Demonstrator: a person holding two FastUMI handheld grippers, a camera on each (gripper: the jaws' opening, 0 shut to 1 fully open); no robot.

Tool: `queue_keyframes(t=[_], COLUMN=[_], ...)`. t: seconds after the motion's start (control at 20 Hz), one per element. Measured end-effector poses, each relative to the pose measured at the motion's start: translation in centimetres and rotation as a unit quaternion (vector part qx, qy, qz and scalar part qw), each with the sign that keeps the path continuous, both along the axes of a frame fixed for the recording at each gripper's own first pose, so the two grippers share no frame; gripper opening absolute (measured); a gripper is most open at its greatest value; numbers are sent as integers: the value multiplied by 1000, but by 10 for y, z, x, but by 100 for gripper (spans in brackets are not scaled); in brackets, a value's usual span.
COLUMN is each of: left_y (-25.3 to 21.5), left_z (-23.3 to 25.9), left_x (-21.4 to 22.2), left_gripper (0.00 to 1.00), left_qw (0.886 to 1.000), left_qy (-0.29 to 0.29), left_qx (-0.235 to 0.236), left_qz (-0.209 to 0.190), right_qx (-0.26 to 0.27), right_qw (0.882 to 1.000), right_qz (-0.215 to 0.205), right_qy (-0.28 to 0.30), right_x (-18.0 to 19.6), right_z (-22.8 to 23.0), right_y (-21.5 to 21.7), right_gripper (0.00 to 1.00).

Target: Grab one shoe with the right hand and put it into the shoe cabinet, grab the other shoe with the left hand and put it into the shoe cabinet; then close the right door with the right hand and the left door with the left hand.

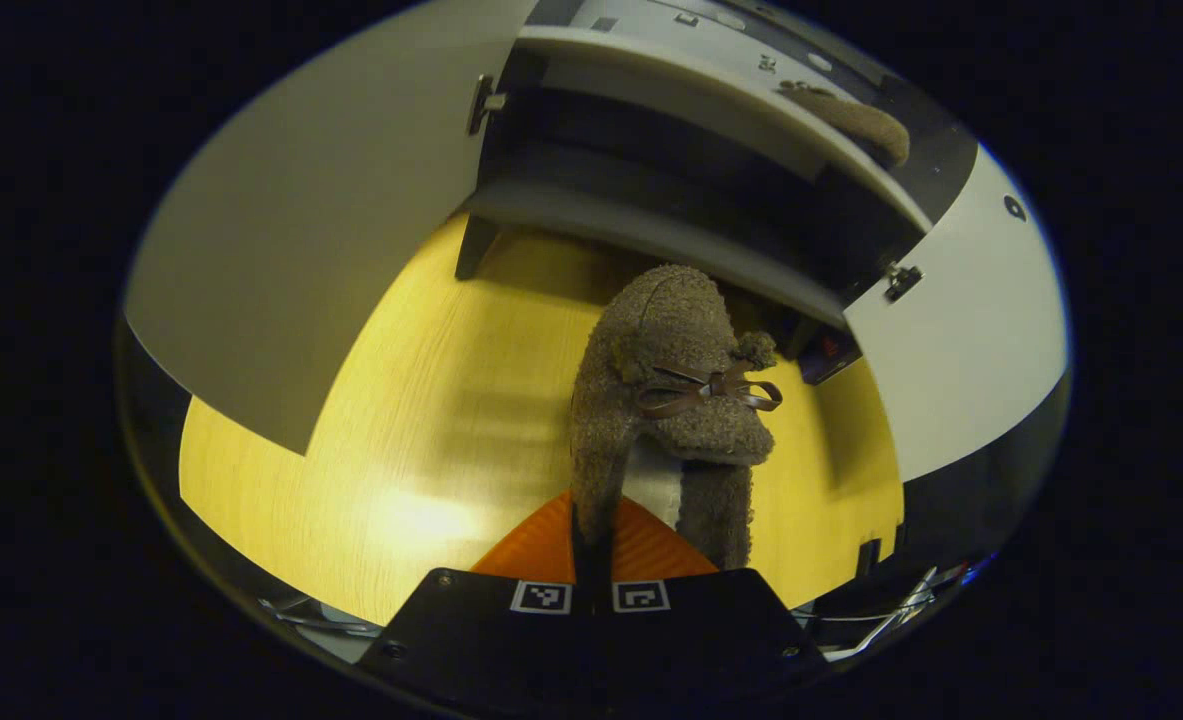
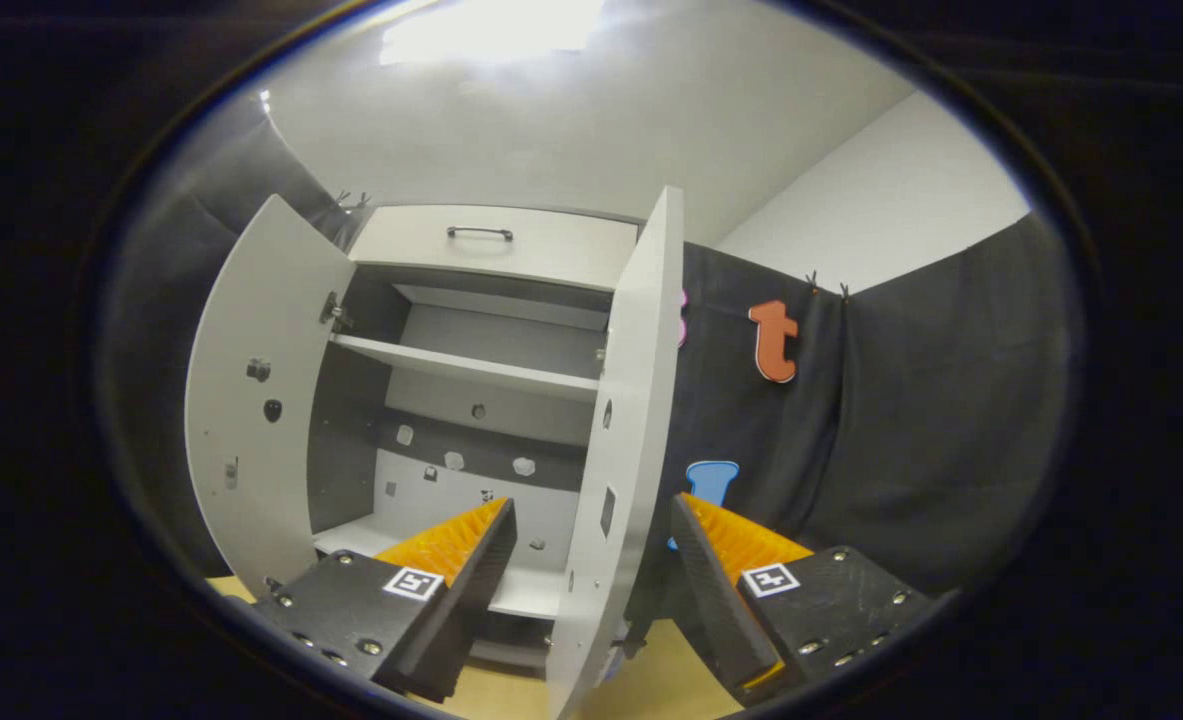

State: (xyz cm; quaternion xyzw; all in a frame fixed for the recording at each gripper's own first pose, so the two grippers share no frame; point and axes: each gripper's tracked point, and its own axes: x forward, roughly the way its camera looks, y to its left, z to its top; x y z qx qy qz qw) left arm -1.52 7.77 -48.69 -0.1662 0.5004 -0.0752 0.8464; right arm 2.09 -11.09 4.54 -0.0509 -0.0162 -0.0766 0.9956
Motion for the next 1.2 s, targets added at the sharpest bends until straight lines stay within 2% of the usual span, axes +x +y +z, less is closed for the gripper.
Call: queue_keyframes(t=[0.3, 0.6, 0.95, 1.2], left_y=[14, -14, -24, -22], left_z=[111, 194, 254, 272], left_x=[26, 68, 155, 215], left_gripper=[1, 1, 1, 1], left_qw=[995, 981, 964, 960], left_qy=[-99, -191, -262, -277], left_qx=[-20, -31, -36, -23], left_qz=[-9, -34, -29, -20], right_qx=[28, 41, 47, 53], right_qw=[1000, 999, 999, 998], right_qz=[-3, -5, -7, -15], right_qy=[-10, -18, -23, -25], right_x=[-13, -28, -40, -46], right_z=[5, 7, 11, 12], right_y=[-10, -17, -22, -29], right_gripper=[93, 93, 93, 93])
